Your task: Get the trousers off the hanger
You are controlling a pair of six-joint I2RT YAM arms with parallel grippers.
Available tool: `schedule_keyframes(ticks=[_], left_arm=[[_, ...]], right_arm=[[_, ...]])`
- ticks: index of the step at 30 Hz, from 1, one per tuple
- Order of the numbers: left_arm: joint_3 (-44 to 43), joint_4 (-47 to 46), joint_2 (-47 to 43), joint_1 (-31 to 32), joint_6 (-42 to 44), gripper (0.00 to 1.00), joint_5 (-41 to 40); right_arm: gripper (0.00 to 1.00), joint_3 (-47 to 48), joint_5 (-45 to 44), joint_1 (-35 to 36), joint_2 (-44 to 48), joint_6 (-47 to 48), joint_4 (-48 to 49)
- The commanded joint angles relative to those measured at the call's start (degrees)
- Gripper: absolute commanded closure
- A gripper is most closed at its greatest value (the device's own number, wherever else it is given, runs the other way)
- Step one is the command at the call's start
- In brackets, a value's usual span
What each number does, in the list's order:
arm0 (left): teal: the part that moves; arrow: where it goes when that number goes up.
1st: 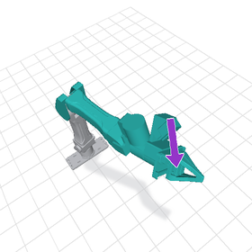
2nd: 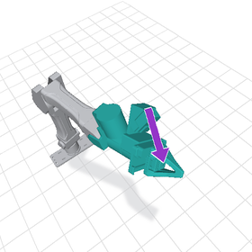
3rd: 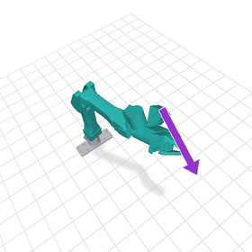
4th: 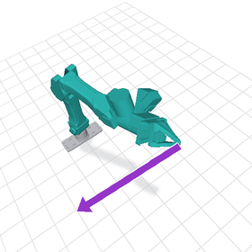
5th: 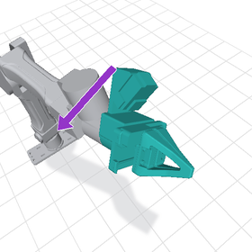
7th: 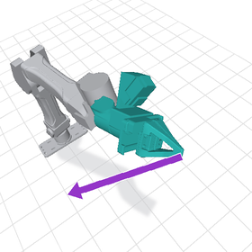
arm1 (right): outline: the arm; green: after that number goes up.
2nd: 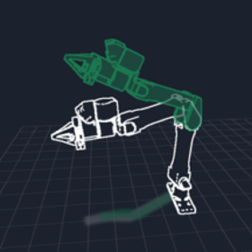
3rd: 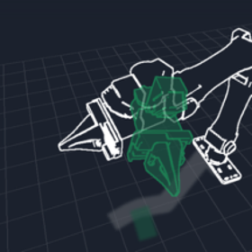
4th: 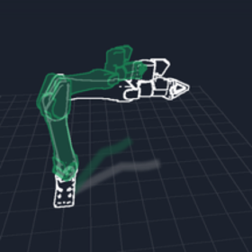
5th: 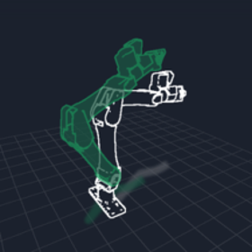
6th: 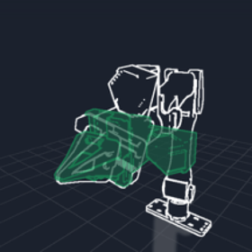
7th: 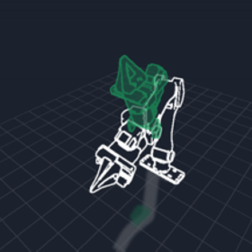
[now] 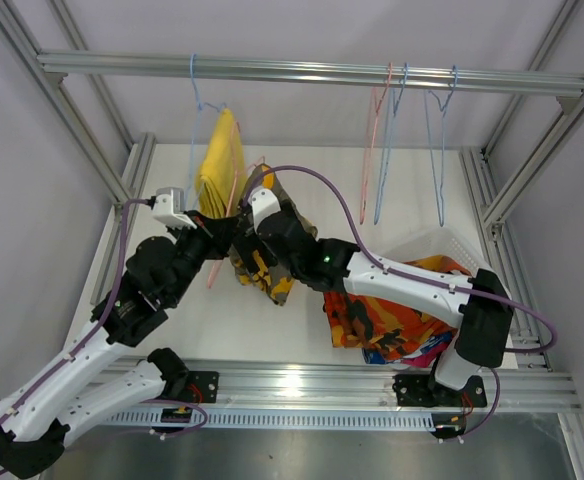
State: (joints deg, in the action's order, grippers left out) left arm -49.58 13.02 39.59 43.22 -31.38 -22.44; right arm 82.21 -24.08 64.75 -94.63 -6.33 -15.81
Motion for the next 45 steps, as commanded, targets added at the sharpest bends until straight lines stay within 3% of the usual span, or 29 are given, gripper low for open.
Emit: schedule_keyframes(ticks=[1,8,15,24,29,36,39,40,45], left_arm=[[-0.60,-6.95,-1.36,0.46,0.44,0.99,1.17],[-0.43,-7.04,-1.54,0.46,0.53,1.00,0.73],[-0.51,-7.21,-1.01,0.46,0.79,0.99,0.99],[-0.34,-7.39,-0.92,0.46,0.88,0.99,1.43],[-0.34,-7.48,-1.18,0.46,1.58,0.99,0.82],[-0.25,-7.74,-1.19,0.37,1.58,0.99,1.25],[-0.34,-7.65,-1.19,0.37,1.67,0.99,0.99],[-0.34,-7.74,-1.10,0.37,1.76,0.99,0.99],[-0.34,-7.57,-1.10,0.37,1.58,0.99,1.25]], right_arm=[[0.01,3.65,1.66,-0.85,-0.91,0.09,4.65],[0.04,0.93,4.73,-1.73,-0.73,-1.76,10.18],[0.05,0.06,6.58,-1.56,0.23,-2.28,9.48],[0.10,-1.09,-1.85,-3.31,-0.73,-2.20,13.26],[0.22,-2.23,-3.08,-4.46,-1.79,-2.28,18.44],[0.32,-4.51,0.34,-5.07,-1.96,-3.42,24.16],[0.48,-6.01,1.13,-5.07,-1.44,-4.04,27.67],[0.59,-6.62,1.40,-5.07,-1.09,-4.65,28.46],[0.86,-9.09,4.29,-5.34,-0.29,-6.33,31.80]])
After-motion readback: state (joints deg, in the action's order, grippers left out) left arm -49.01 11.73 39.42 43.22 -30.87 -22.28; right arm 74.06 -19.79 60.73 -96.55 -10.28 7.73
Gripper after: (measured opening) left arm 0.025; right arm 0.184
